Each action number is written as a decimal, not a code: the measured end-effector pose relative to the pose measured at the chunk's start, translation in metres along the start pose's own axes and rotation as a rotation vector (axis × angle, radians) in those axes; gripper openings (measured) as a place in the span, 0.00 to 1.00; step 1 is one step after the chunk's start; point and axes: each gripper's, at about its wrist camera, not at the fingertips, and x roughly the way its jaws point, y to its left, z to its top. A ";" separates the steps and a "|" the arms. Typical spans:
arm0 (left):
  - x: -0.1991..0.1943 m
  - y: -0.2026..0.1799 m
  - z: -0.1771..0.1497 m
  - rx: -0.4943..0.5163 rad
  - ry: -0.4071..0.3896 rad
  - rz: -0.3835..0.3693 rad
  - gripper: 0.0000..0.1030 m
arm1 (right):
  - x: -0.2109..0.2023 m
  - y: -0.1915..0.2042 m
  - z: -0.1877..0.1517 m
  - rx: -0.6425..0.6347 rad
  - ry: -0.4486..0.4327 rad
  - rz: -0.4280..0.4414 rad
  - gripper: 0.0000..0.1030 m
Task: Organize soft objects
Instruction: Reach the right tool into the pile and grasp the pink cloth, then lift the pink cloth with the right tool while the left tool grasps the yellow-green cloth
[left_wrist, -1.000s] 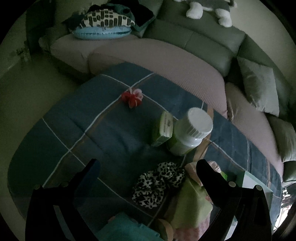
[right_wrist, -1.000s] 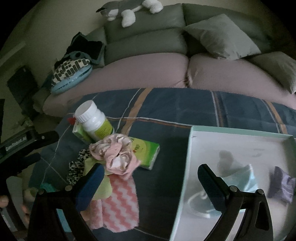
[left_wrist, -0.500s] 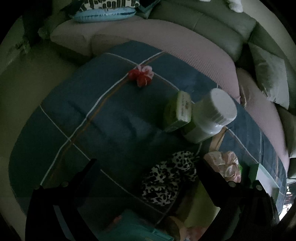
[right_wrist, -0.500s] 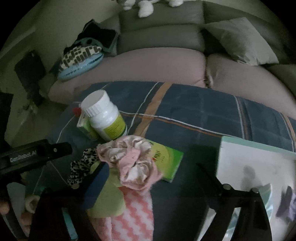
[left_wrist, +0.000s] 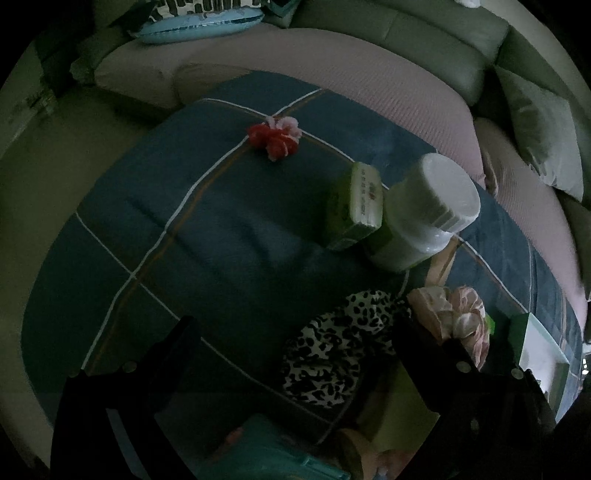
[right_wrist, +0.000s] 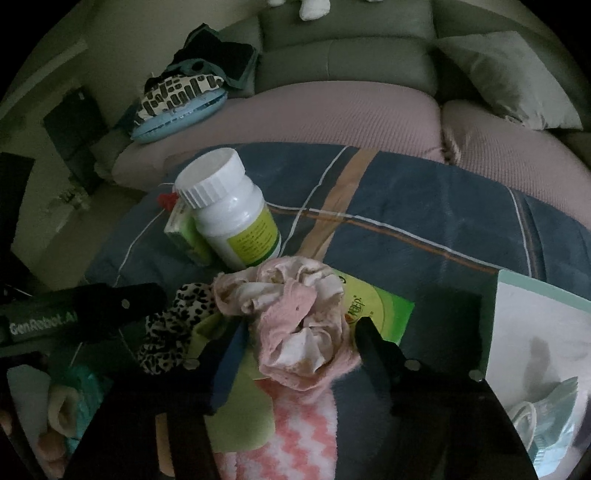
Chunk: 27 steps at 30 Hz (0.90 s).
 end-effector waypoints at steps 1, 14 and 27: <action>0.001 -0.001 0.000 0.000 0.000 0.000 1.00 | 0.000 0.000 0.000 0.001 -0.002 0.002 0.51; 0.003 -0.005 -0.001 0.024 0.007 0.009 1.00 | -0.007 -0.008 -0.001 0.032 -0.017 0.018 0.17; -0.003 -0.017 0.003 0.021 -0.009 -0.035 1.00 | -0.021 -0.027 -0.001 0.086 -0.033 0.003 0.15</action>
